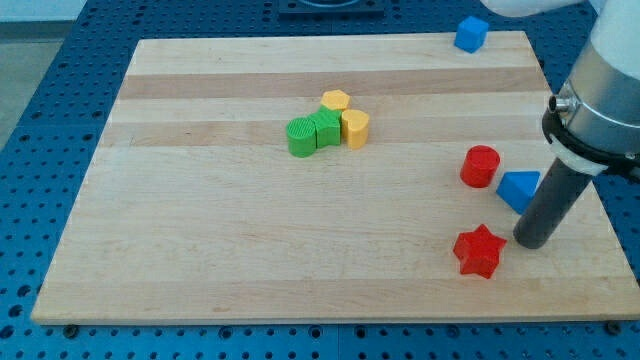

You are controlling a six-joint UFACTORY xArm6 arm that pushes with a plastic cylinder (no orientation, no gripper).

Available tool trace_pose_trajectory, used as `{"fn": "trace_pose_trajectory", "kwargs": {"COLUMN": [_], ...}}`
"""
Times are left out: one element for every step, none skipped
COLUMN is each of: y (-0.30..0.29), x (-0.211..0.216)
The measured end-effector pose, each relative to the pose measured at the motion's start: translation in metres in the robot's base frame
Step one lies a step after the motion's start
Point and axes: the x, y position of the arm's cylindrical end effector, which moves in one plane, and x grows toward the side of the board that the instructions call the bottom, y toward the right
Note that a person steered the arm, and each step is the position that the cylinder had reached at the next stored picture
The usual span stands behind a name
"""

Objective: Place blue triangle to the right of red circle

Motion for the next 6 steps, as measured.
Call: {"fn": "trace_pose_trajectory", "kwargs": {"y": [0.000,0.000,0.000,0.000,0.000,0.000], "x": [-0.005,-0.008,-0.008,-0.011,-0.031,-0.046]}}
